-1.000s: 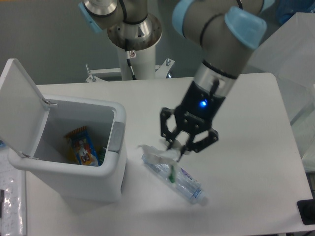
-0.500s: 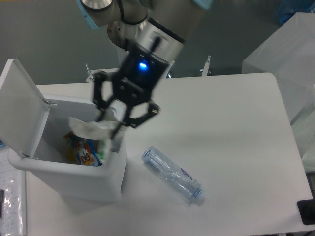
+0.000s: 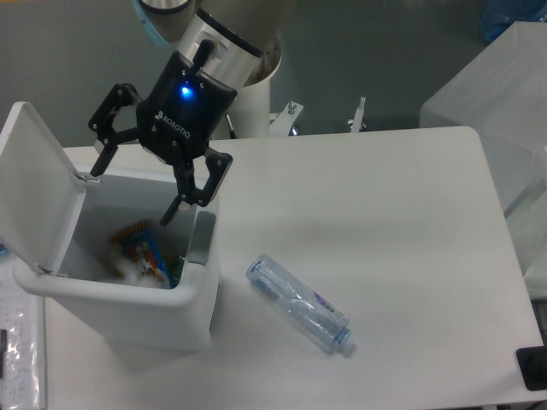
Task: Place the trash in the trash can
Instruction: 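Carry the tissue over the trash can and open the gripper, then move the gripper back and lower it to the clear bottle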
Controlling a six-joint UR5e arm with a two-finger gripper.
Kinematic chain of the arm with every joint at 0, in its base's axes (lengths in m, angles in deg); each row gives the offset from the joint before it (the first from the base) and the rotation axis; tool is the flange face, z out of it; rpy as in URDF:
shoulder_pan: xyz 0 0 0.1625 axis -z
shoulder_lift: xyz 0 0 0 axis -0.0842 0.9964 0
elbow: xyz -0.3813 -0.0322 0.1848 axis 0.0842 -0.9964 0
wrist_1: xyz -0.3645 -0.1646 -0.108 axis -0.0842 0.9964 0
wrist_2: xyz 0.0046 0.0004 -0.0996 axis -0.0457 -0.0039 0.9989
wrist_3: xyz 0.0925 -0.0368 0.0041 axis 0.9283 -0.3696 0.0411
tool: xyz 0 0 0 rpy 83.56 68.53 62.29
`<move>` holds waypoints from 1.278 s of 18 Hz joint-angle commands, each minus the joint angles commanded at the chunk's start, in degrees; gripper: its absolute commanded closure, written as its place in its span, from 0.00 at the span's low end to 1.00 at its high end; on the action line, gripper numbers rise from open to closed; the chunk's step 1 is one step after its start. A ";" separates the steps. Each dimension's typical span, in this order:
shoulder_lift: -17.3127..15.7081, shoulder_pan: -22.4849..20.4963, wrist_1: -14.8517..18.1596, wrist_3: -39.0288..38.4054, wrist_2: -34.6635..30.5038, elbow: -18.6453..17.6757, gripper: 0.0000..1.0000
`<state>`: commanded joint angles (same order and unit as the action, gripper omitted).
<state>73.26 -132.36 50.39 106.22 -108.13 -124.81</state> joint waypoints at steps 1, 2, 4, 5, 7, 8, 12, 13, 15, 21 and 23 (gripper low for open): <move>1.49 -1.14 -1.41 -0.18 0.00 0.26 0.00; 2.64 -3.41 -2.21 -0.53 0.00 0.53 0.00; 5.54 -6.85 -2.39 -1.67 0.09 1.49 0.00; 6.51 -8.08 -2.39 -1.93 0.00 1.58 0.00; 8.88 -11.50 -2.21 -2.46 0.00 1.58 0.00; 10.28 -12.39 -2.13 -2.46 -0.09 1.58 0.00; 13.97 -12.40 1.12 -6.41 -8.51 6.22 0.00; 15.73 -12.05 2.26 -7.12 -9.40 7.81 0.00; 17.85 -11.78 5.07 -9.74 -10.89 10.45 0.00; 22.86 -8.71 8.51 -19.33 -20.99 13.45 0.00; 24.53 -7.66 8.51 -23.35 -23.72 13.62 0.00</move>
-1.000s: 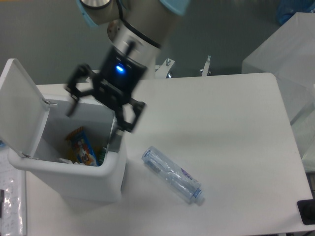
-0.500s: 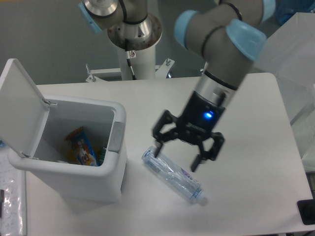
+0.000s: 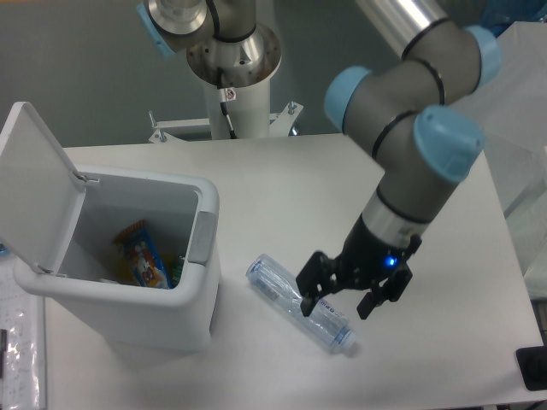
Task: Place the trash in the trash can
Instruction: 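Move the gripper back and lower it to the clear bottle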
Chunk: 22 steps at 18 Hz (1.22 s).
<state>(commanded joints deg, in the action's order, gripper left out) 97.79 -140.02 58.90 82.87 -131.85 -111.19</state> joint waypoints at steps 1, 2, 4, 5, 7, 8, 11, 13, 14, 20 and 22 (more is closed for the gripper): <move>0.62 0.27 -0.09 -3.60 -1.49 0.09 0.00; 1.15 0.62 -0.09 -6.68 -3.51 0.18 0.00; 1.67 1.15 0.00 -10.47 -6.77 0.35 0.00; 1.94 1.15 -0.17 -12.32 -7.48 0.35 0.00; 2.47 1.15 -0.44 -14.96 -9.67 0.35 0.00; 2.99 1.15 -0.53 -15.58 -11.16 0.61 0.00; 5.54 1.32 -0.62 -18.65 -14.50 1.76 0.00; 7.03 1.67 -0.35 -20.68 -15.30 2.20 0.00; 7.30 1.67 -0.18 -21.12 -15.30 2.02 0.00; 8.44 2.20 1.05 -22.18 -15.30 0.27 0.00; 9.23 2.73 2.37 -22.18 -15.30 -0.08 0.00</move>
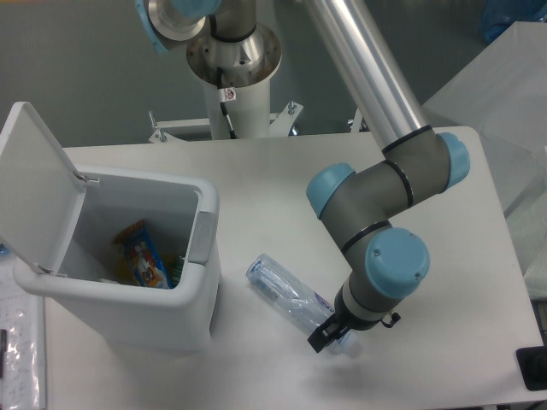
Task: Place the trash in the trash can
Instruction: 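Move the gripper back and lower it to the clear bottle, then grasp the clear plastic bottle near its cap end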
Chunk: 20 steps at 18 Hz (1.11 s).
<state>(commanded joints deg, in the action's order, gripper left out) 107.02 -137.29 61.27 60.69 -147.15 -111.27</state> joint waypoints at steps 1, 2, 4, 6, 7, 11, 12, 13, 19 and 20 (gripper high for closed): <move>0.18 0.00 0.09 -0.44 0.00 -0.35 0.00; 0.18 0.00 0.09 -0.79 0.00 -0.88 0.00; 0.27 0.36 0.09 -1.05 0.00 -1.49 0.00; 0.53 0.36 0.09 -1.14 0.00 -1.76 0.00; 0.62 0.36 0.09 -1.14 0.00 -1.76 0.00; 0.97 0.62 -0.17 -2.20 -0.88 -1.85 0.00; 0.97 0.62 -0.26 -2.20 -0.79 -1.76 0.00; 0.97 0.62 -0.26 -2.20 -0.79 -1.85 0.00; 1.06 0.62 -0.34 -2.81 -0.62 -1.76 0.38; 1.15 0.62 -0.35 -3.77 -0.62 -1.67 0.43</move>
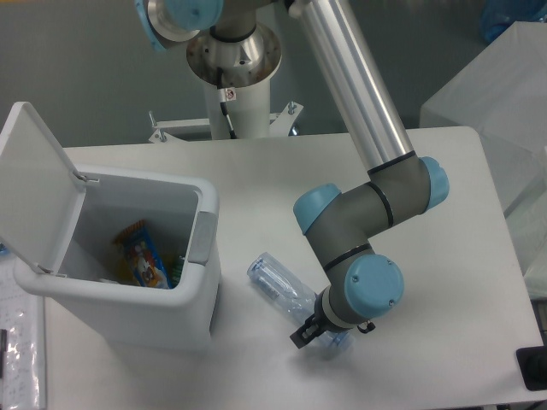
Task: Place the trash in the trash can
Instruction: 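Grasp the clear plastic bottle near its cap end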
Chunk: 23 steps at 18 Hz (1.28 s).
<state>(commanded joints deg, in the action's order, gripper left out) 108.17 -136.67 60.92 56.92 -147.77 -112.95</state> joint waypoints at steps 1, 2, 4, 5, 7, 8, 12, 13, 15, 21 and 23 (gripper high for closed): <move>0.09 0.00 -0.26 -0.44 0.00 0.00 0.44; 0.09 0.00 -1.05 -0.36 -0.09 0.09 0.45; 0.18 0.00 -2.46 -0.36 -0.44 0.00 0.45; 0.18 0.09 -2.55 -0.45 -0.44 0.00 0.45; 0.00 0.09 -2.72 -0.27 -0.44 0.00 0.45; -0.35 0.09 -2.72 -0.01 -0.35 0.17 0.44; -3.15 0.18 -9.03 0.52 0.00 0.70 0.44; -4.12 0.18 -11.05 1.13 0.09 0.70 0.44; -6.05 0.18 -15.18 3.15 0.70 0.79 0.44; -8.43 -0.09 -28.21 9.47 7.02 2.37 0.44; -8.88 -0.52 -29.09 12.19 10.79 4.73 0.44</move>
<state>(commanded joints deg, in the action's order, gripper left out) 99.29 -137.20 31.83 69.11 -136.98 -108.21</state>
